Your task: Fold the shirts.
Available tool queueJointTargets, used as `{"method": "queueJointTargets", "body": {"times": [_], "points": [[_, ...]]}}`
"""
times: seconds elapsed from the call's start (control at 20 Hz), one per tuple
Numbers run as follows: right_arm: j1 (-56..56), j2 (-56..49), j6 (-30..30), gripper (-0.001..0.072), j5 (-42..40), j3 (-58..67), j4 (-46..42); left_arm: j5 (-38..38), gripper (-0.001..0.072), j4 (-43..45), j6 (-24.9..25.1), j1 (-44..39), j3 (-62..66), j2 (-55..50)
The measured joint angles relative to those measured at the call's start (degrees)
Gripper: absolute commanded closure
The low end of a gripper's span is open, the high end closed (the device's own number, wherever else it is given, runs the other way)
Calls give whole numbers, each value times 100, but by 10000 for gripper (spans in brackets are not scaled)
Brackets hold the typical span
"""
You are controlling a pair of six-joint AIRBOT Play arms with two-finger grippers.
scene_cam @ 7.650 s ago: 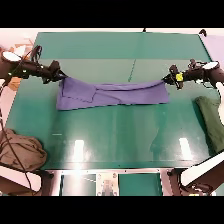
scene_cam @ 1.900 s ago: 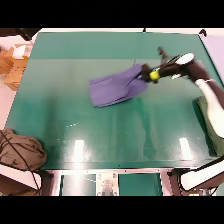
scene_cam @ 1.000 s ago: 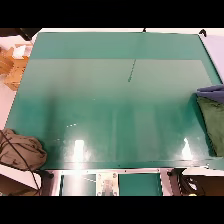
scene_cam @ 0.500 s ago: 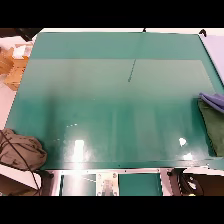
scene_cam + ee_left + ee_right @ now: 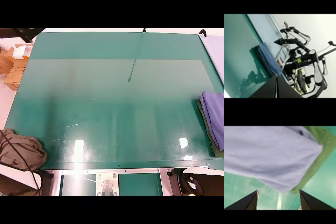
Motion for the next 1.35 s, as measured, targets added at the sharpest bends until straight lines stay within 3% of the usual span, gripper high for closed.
{"method": "queueJointTargets", "body": {"times": [0.1,0.5,0.7,1.0,1.05,1.35], "points": [[151,0,31,684,-90,90,85,-7,683,52,-20,-2,0,0],[1886,433,-459,696,-686,-170,1373,52,684,1681,-507,-238,-455,337],[3112,1596,-782,696,-1270,-1685,1604,540,684,2583,-385,-809,-2218,1464],[4747,3805,-1008,674,-2267,-4699,1860,1880,682,3156,-184,-1665,-5812,3569],[4931,4046,-1019,622,-2400,-5014,1888,2033,682,3169,-168,-1729,-6175,3779],[5355,4555,-1008,629,-2302,-5759,2004,2334,682,3237,-149,-1902,-7062,4249]]}}
